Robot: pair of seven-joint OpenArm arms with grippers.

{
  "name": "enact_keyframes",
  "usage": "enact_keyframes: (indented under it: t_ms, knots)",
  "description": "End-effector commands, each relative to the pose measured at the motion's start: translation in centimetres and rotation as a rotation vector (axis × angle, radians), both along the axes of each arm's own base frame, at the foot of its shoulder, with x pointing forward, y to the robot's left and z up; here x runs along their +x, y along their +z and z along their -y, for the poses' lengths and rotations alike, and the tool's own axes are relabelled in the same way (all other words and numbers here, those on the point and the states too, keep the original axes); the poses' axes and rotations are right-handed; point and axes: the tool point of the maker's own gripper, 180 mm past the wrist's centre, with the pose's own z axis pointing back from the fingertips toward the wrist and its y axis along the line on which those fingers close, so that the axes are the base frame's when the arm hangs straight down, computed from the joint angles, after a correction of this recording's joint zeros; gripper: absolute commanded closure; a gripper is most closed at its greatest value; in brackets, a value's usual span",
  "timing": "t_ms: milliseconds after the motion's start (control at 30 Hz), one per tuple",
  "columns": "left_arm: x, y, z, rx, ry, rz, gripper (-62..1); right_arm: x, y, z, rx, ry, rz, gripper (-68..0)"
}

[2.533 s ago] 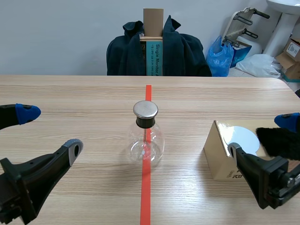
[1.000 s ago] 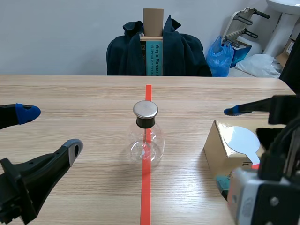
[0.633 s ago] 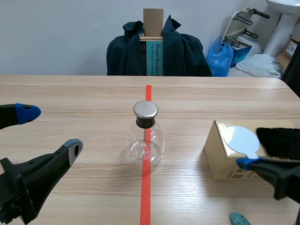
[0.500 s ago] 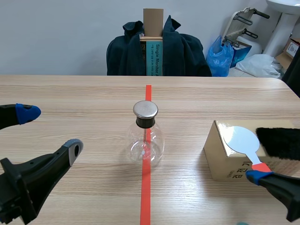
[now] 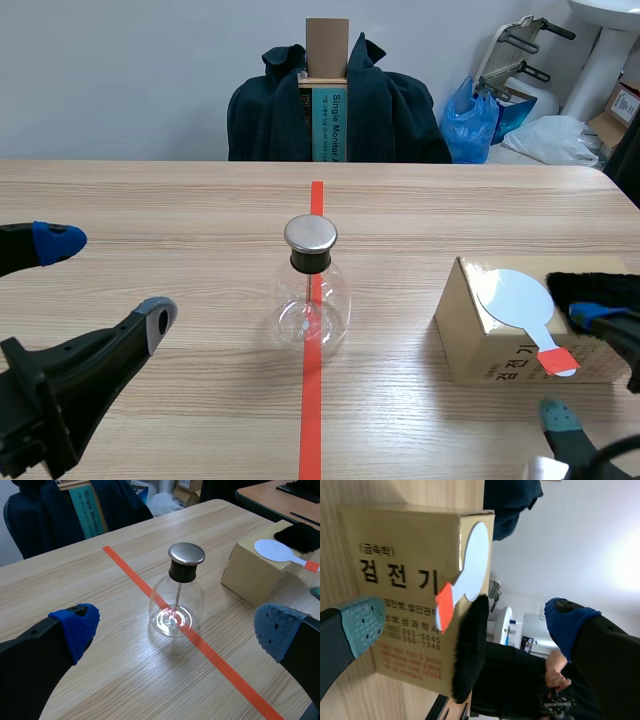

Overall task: Do the electroscope experiment.
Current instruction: 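Pick up the white charging plate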

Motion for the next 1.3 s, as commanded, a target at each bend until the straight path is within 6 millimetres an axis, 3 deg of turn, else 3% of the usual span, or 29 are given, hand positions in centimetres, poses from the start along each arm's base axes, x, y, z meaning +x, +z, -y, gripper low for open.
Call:
enact_keyframes:
  t_ms: [0, 233, 733, 833, 1033, 1133, 1267]
  knots:
    - [0.1, 0.8, 0.2, -0.014, -0.003, 0.023, -62.3, 0.5, 0.3, -0.2, 0.006, 0.001, 0.021, -67.9]
    - [0.1, 0.8, 0.2, -0.014, -0.003, 0.023, -62.3, 1.9, 0.2, 0.6, -0.008, -0.034, 0.042, -67.9]
    - [0.1, 0.8, 0.2, -0.014, -0.003, 0.023, -62.3, 2.1, 0.1, 0.6, -0.017, -0.032, 0.041, -67.7]
    - [0.1, 0.8, 0.2, -0.014, -0.003, 0.023, -62.3, 2.2, 0.0, 0.8, -0.030, -0.040, 0.043, -55.7]
    - [0.1, 0.8, 0.2, -0.014, -0.003, 0.023, -62.3, 2.2, 0.0, 0.9, -0.032, -0.044, 0.043, -15.6]
    - [0.1, 0.8, 0.2, -0.014, -0.003, 0.023, -62.3, 2.2, 0.0, 0.9, -0.032, -0.043, 0.043, -1.0]
    - [0.1, 0.8, 0.2, -0.014, -0.003, 0.023, -62.3, 2.2, 0.0, 0.8, -0.038, -0.037, 0.044, -0.8]
